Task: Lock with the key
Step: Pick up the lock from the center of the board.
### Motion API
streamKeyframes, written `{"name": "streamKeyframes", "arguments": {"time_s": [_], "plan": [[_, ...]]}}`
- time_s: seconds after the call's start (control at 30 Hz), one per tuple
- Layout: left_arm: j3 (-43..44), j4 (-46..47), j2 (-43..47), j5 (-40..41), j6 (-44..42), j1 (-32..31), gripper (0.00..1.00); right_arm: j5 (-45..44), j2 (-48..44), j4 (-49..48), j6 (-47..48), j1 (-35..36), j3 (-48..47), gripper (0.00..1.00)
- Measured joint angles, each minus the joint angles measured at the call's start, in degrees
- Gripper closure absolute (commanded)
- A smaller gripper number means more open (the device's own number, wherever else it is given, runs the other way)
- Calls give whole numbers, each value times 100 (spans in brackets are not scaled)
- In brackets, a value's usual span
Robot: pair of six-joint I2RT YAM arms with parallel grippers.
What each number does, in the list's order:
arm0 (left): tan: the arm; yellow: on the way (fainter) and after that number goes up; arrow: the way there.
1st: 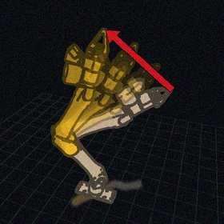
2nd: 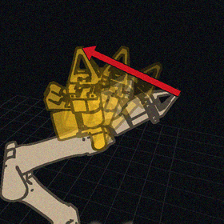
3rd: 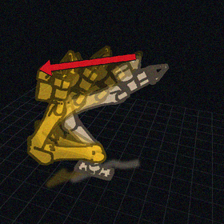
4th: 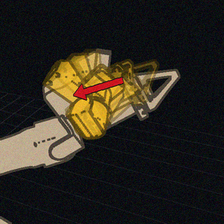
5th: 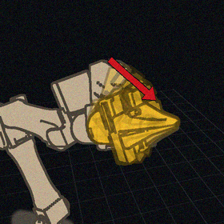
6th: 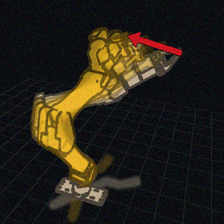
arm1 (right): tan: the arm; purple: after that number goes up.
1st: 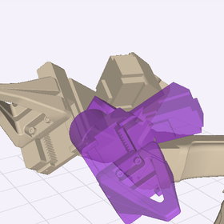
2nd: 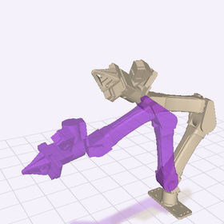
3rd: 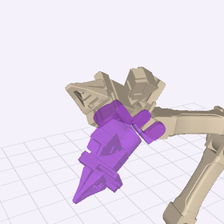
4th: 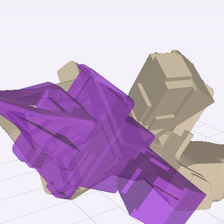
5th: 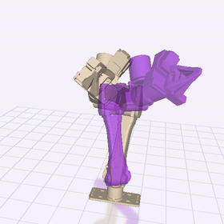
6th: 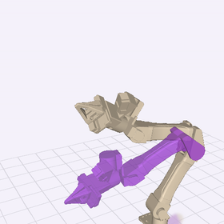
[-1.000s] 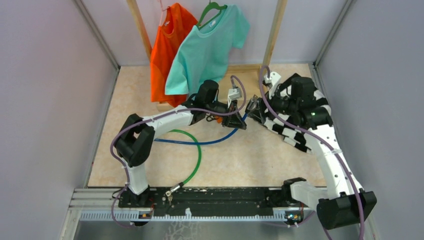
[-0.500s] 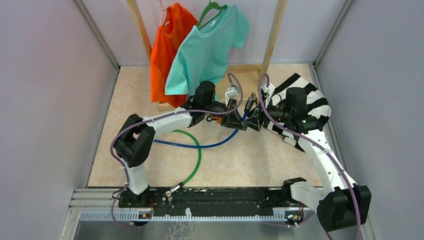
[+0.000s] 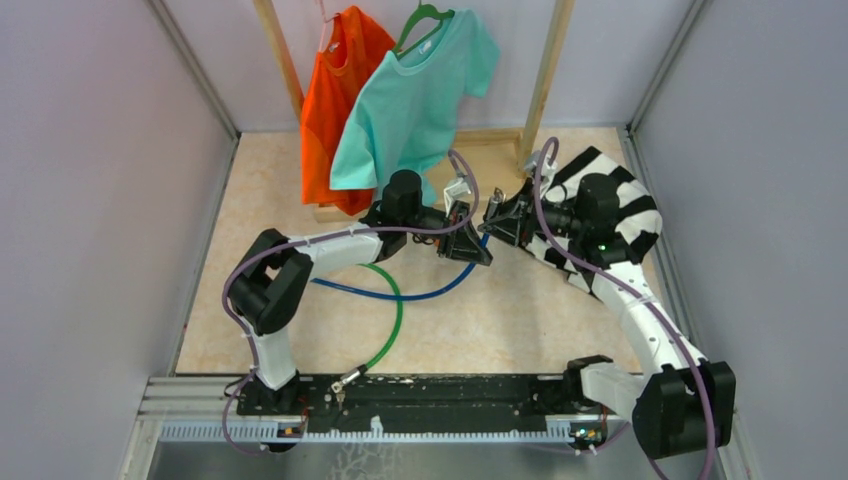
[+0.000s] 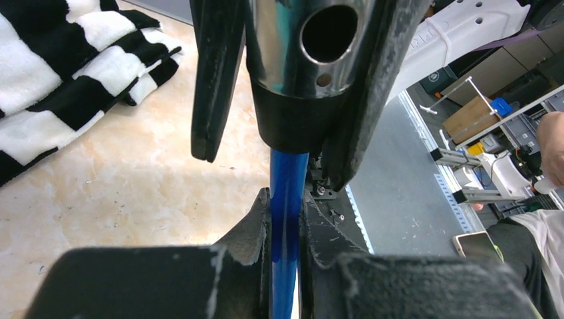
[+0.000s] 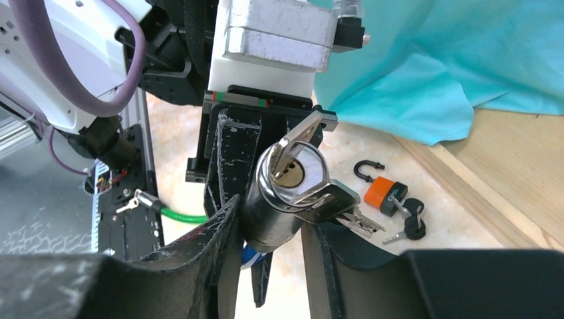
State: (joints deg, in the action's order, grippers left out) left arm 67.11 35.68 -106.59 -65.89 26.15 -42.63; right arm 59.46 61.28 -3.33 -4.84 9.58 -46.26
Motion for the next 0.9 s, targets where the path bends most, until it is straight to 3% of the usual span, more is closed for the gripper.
{"name": "streamKeyframes", "arguments": {"time_s": [0.27,0.4,0.47,0.57,0.73,0.9], "plan": [[-76,164,2,-4,92,0,100,146,4,-684,-455,-39,245,79],[-76,177,2,-4,105,0,97,160,7,-800,-546,-39,275,94],[-76,179,2,-4,103,0,91,162,9,-813,-568,-39,275,100],[-76,157,2,2,76,4,79,118,9,-739,-507,-39,275,100],[-195,168,44,92,-55,83,50,-9,-39,-365,-212,-155,267,100],[-535,-275,487,273,-772,363,35,-214,-116,286,203,-389,262,100]]}}
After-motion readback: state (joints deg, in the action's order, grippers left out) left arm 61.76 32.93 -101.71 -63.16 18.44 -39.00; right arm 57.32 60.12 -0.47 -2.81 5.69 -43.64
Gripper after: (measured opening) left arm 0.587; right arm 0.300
